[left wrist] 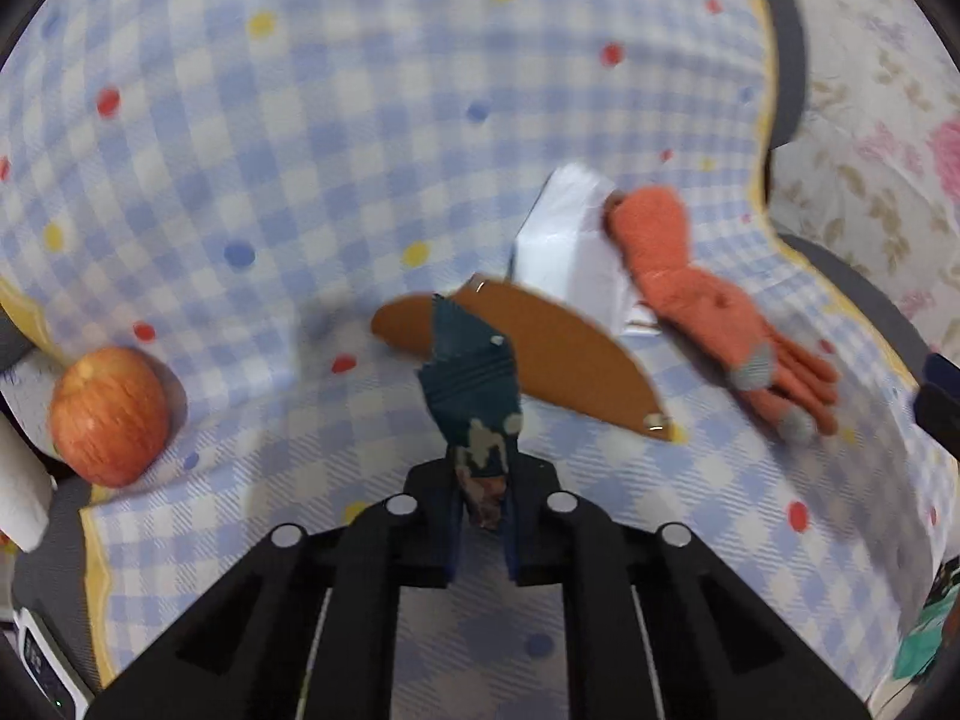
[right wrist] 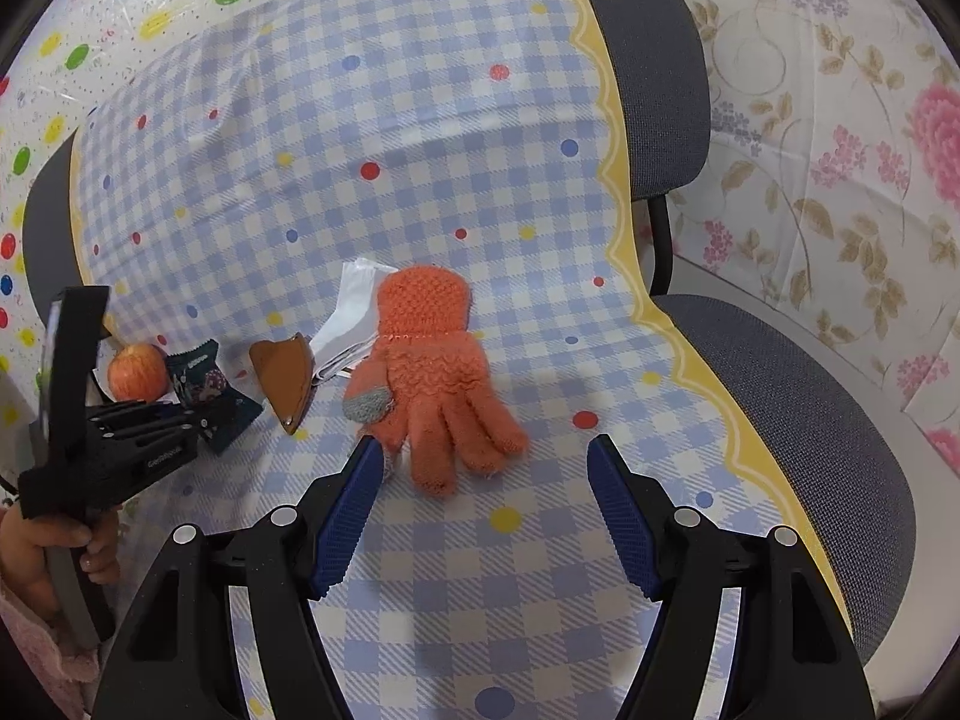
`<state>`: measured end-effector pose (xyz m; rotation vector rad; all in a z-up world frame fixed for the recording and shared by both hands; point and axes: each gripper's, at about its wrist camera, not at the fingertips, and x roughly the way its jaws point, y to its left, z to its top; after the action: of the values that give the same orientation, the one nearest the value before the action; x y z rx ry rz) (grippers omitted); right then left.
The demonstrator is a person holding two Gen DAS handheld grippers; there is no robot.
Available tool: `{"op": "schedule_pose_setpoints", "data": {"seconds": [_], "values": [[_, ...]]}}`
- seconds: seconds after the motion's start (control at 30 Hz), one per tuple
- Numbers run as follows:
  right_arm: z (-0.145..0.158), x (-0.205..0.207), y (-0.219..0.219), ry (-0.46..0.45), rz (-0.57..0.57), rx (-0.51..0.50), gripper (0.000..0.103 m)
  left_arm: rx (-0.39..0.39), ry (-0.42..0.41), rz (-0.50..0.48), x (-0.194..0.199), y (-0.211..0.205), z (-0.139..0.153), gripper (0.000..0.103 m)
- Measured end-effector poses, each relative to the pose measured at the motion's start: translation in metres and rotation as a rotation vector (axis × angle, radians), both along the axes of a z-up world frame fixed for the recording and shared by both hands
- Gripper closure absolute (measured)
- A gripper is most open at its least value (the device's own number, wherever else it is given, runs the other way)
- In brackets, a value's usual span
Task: Collect trash
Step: 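Grasp the orange knitted glove with the right gripper while the left holds the packet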
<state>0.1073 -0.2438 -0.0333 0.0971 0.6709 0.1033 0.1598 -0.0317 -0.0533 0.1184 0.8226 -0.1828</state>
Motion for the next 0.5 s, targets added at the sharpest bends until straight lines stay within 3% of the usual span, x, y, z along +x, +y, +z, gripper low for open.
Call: {"op": "schedule_pose_setpoints", "data": {"seconds": [0.2, 0.5], "values": [[0.000, 0.005, 0.005, -0.003, 0.018, -0.014, 0.032, -0.073, -0.092, -0.036, -0.042, 0.011, 0.023, 0.096], [-0.008, 0.054, 0.037, 0.036, 0.069, 0.013, 0.027, -0.111, -0.122, 0.002, -0.067, 0.034, 0.036, 0.096]]}}
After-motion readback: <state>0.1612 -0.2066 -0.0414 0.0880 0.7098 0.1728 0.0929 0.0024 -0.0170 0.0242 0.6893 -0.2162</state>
